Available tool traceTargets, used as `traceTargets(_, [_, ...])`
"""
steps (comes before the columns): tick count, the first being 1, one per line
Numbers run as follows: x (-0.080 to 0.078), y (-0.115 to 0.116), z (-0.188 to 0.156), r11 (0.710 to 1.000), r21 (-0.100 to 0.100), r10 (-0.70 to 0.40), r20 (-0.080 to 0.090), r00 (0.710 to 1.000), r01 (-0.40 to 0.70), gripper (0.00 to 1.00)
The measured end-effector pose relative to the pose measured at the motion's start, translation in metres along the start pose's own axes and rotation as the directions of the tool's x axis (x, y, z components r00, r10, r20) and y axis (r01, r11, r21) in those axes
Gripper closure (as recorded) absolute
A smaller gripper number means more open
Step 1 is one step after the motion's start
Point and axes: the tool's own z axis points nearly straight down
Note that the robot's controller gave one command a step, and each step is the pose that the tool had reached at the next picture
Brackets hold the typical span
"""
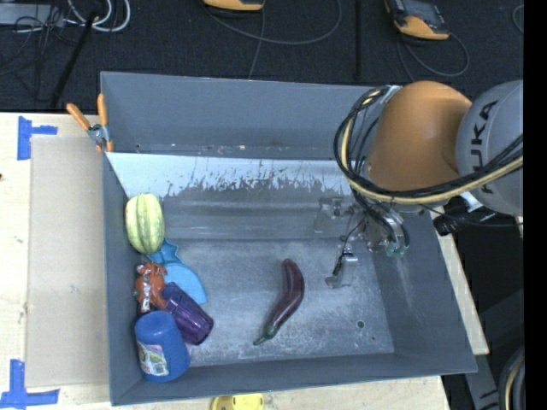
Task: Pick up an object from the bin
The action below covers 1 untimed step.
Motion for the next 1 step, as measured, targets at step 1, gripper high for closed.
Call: traceTargets(1, [-0.0014,0.0,-0.0048,1.0,0.0,0.0,0.008,1.0,0.0,0.0])
